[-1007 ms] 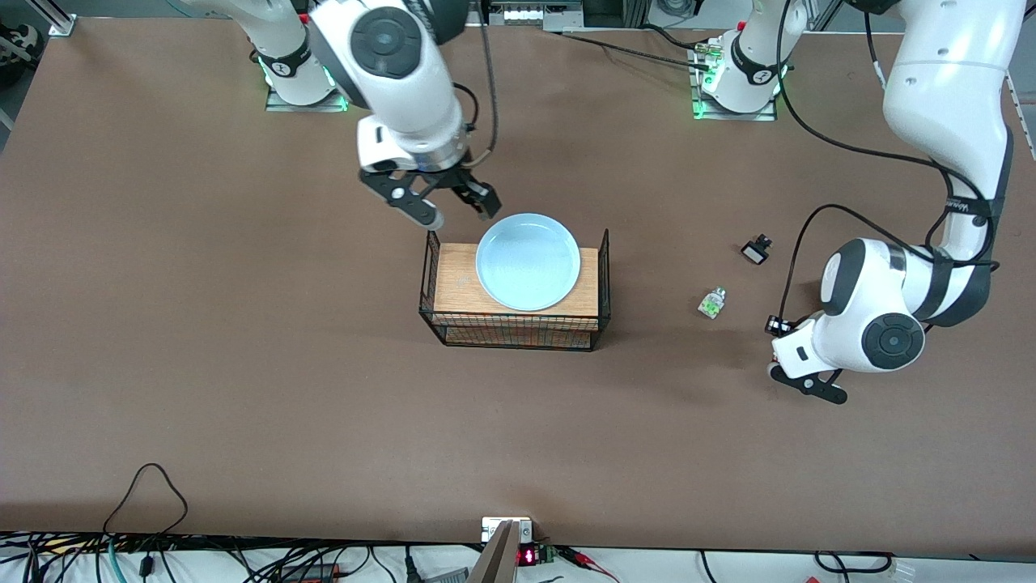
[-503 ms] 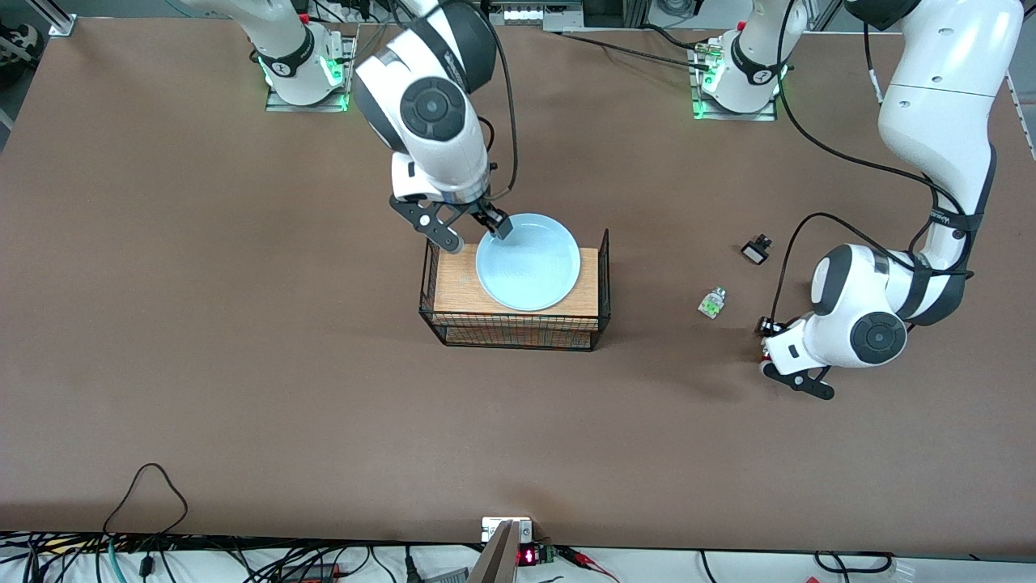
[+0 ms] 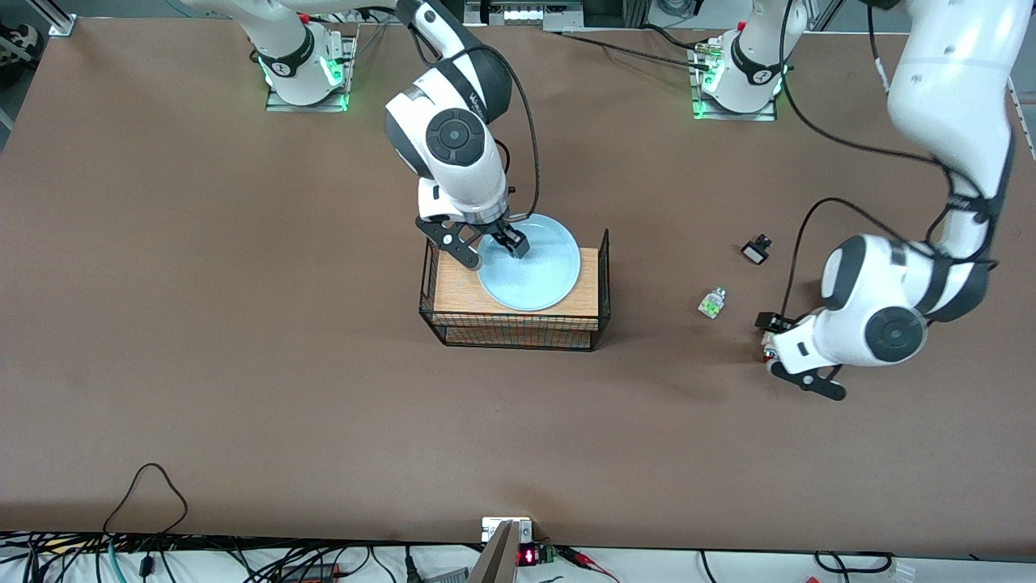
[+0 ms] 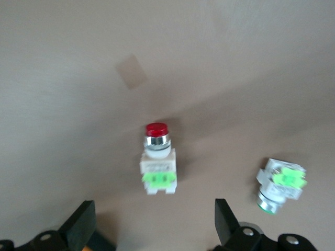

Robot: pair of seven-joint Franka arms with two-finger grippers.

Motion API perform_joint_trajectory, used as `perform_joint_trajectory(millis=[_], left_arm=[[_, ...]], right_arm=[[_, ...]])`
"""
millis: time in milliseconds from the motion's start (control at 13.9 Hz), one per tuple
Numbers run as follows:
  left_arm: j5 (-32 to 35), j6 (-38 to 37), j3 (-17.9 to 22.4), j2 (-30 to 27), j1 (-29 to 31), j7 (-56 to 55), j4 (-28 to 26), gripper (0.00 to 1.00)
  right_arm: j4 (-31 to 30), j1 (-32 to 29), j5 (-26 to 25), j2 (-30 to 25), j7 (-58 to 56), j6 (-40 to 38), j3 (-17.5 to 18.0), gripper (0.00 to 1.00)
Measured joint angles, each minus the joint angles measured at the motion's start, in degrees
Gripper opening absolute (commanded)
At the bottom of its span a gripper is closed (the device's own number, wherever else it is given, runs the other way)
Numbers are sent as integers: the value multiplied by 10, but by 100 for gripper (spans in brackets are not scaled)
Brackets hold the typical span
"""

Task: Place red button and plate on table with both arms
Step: 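Set the red button down with the left gripper while the right gripper grips the plate, then lift the plate off the box with the right gripper while the left gripper withdraws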

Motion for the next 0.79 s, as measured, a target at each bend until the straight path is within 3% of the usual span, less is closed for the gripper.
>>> perform_joint_trajectory(millis=[216,431,791], left_arm=[[-23,-46,-1,-74,0,-1,9,100],[-37,-112,-1,-121,0,-1,42,100],[-57,-221,-7,-144,-14,-12,125,100]], right_arm=[[0,0,0,-1,0,0,-1,0],[0,1,0,-1,-2,-3,-1,0],[1,3,0,-11,-6,-2,-1,0]])
